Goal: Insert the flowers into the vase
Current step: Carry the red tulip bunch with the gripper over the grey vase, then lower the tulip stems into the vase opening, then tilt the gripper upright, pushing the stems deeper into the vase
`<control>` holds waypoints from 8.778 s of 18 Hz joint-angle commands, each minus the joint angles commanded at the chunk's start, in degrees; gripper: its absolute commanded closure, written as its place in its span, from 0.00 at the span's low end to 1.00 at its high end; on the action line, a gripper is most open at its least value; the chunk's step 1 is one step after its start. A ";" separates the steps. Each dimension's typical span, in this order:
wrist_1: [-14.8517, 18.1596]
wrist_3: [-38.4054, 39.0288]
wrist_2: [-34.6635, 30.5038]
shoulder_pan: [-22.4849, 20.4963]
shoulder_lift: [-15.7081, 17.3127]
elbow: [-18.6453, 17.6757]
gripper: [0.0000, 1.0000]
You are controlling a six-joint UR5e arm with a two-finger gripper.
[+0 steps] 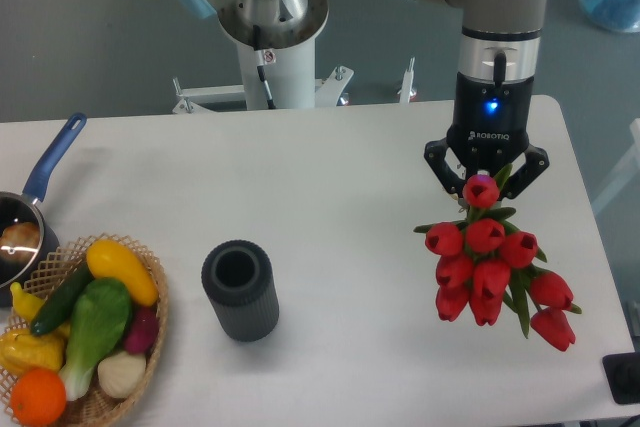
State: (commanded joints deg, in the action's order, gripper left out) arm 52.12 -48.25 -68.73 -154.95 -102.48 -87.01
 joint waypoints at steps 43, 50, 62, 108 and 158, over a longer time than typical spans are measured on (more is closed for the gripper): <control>-13.53 11.51 20.55 18.72 0.09 -0.61 0.81; -13.54 10.99 27.68 16.79 -0.18 -1.23 0.81; -13.54 8.35 30.50 15.91 -1.58 -2.81 0.82; -13.62 2.20 39.01 13.81 -4.66 -8.08 0.82; -13.54 -23.29 56.43 7.21 -6.85 -21.97 0.80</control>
State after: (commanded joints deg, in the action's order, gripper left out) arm 38.58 -71.54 -12.31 -147.74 -109.33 -108.98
